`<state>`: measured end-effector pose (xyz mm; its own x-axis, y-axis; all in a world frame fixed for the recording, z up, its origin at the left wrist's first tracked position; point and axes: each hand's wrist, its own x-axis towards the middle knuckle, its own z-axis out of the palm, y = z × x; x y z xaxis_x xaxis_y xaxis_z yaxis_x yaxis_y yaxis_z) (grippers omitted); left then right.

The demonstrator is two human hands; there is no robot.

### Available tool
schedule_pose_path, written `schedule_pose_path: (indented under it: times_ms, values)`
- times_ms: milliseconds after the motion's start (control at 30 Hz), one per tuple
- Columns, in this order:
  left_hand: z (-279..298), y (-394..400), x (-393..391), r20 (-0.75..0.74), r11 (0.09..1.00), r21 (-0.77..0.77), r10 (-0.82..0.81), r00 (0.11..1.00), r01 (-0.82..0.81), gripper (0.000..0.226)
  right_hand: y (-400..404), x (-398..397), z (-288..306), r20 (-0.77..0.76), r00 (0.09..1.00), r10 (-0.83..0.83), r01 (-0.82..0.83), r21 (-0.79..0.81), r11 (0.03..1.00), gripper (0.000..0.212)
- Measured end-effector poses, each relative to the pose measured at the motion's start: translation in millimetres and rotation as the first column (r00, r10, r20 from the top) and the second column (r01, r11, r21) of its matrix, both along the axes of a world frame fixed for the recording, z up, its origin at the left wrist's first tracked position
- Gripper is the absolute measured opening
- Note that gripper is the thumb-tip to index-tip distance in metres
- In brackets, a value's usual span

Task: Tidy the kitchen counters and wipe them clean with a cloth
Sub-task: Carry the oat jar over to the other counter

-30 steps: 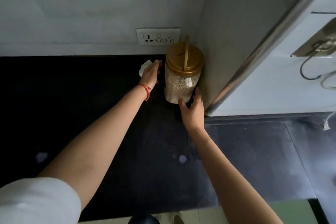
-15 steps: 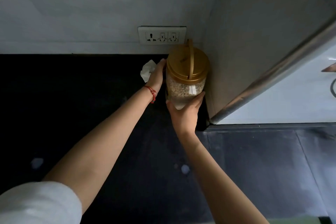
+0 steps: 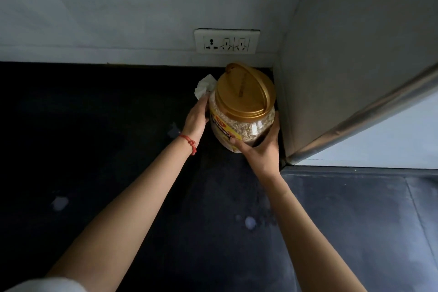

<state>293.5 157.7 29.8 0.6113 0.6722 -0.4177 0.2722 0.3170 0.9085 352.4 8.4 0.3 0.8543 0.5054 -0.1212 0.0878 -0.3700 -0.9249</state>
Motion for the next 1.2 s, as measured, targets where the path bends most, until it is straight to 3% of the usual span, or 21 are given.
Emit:
schedule_pose_path:
  times_ms: [167,333,433,567,700,800,933,1133,1200]
  values:
    - [10,1,21,-0.045,0.985,-0.140,0.098,0.994,-0.103,0.054,1,0,5,-0.021,0.999,-0.044,0.044,0.010,0.999,0.109]
    - [22,-10,14,-0.069,0.999,-0.033,-0.019,0.997,0.016,0.053,-5,-2,13,-0.055,0.994,-0.097,0.099,0.043,0.994,0.104]
    - [28,-22,-8,-0.030,0.999,0.021,-0.045,0.999,0.046,0.050,-11,-4,25,-0.091,0.991,-0.103,0.112,0.094,0.989,0.091]
    - [34,-42,-43,-0.032,0.999,0.030,-0.041,0.999,0.042,0.046,-24,-12,43,-0.178,0.983,-0.046,0.074,0.155,0.985,0.071]
    - [30,-55,-80,0.053,0.972,0.204,-0.135,0.989,0.121,0.034,-40,-24,58,-0.318,0.948,0.029,0.067,0.285,0.956,0.058]
    - [28,-68,-103,0.002,0.950,0.288,-0.126,0.992,0.120,0.061,-53,-36,60,-0.409,0.905,0.120,0.026,0.333,0.942,0.058]
    - [25,-94,-134,0.138,0.994,0.094,-0.060,0.989,0.047,0.090,-70,-61,57,-0.478,0.851,0.218,-0.066,0.314,0.947,0.082]
    - [29,-149,-197,0.276,0.974,-0.008,0.220,0.936,-0.227,0.090,-78,-101,67,-0.476,0.771,0.423,-0.305,0.308,0.901,0.086]
    - [35,-165,-221,0.291,0.934,-0.038,0.350,0.891,-0.355,0.080,-75,-122,73,-0.493,0.710,0.503,-0.391,0.318,0.864,0.076]
